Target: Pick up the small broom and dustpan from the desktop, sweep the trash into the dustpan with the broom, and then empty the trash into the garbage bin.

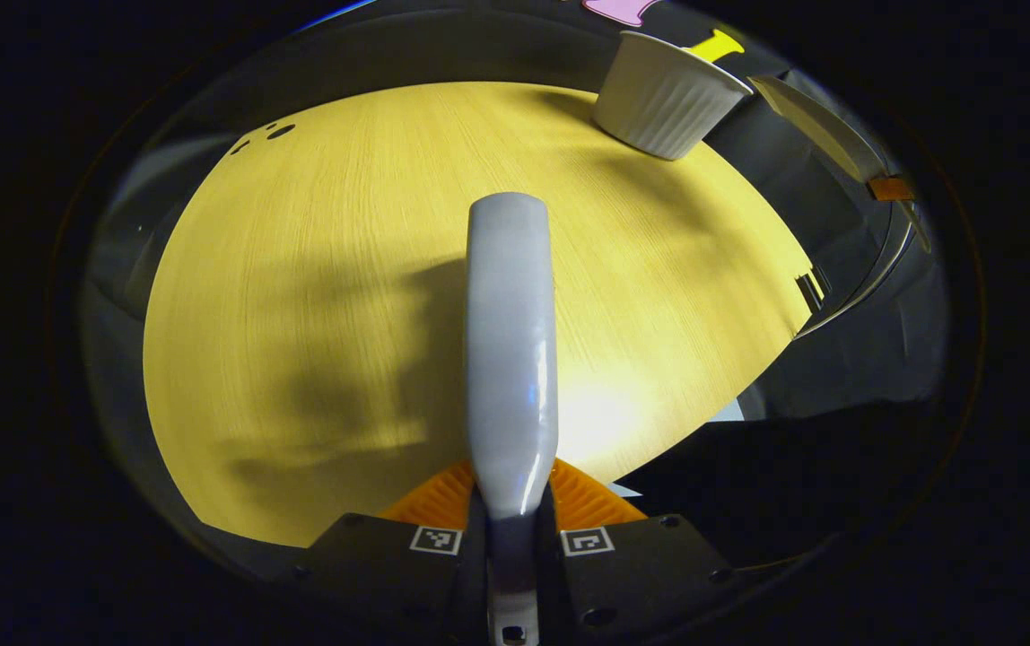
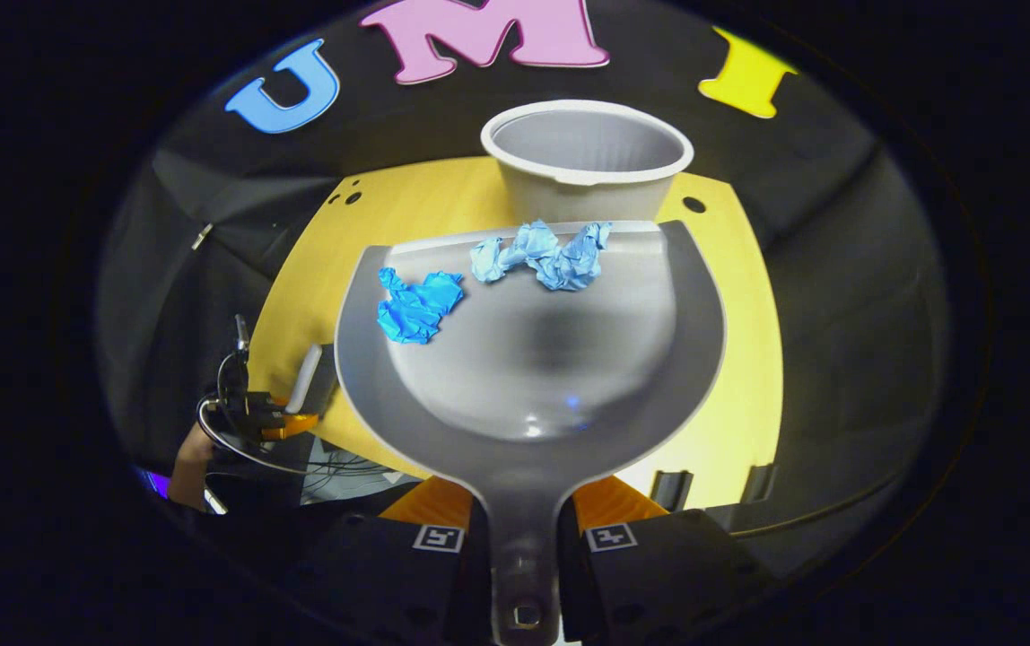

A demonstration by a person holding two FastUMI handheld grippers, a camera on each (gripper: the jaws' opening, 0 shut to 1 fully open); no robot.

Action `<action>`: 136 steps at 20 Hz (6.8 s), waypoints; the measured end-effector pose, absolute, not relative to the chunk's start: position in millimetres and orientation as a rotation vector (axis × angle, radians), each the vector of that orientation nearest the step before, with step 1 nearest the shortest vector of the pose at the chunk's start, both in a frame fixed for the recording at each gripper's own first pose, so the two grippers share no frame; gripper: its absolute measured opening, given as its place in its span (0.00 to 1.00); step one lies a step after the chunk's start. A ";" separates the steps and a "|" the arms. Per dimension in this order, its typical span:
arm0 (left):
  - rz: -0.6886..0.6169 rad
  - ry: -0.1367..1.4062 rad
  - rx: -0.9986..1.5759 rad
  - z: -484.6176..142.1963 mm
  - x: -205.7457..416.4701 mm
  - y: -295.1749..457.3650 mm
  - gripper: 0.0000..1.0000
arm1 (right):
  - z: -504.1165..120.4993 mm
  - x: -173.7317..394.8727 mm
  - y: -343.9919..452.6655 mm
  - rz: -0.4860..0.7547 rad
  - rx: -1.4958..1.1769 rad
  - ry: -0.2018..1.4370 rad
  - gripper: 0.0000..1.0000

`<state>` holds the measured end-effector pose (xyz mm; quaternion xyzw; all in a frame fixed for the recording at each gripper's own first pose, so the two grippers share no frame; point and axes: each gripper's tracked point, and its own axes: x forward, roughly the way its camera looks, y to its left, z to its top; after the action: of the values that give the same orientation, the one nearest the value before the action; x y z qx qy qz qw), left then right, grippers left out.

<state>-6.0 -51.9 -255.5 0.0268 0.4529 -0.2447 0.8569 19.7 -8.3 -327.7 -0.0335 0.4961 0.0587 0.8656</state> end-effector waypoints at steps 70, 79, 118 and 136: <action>-0.317 0.905 -0.156 -173.1 51.9 -86.0 0.27 | -260.4 19.9 -62.9 -0.387 -1.373 0.331 0.34; -0.304 0.871 -0.179 -166.6 53.7 -81.8 0.26 | -225.5 6.4 -41.0 -0.355 -1.069 0.317 0.34; -0.201 0.863 -0.073 -201.1 36.0 -28.8 0.27 | -294.0 -70.2 -5.9 0.274 -0.111 0.943 0.34; -0.175 1.005 -0.003 -215.6 88.2 -53.4 0.28 | -366.3 -74.1 -9.6 0.133 -0.032 1.153 0.43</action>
<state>88.2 -53.4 -215.6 -0.0017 0.4810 -0.0840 0.8727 -74.1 -9.6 -366.3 -0.0150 0.5446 0.0628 0.8362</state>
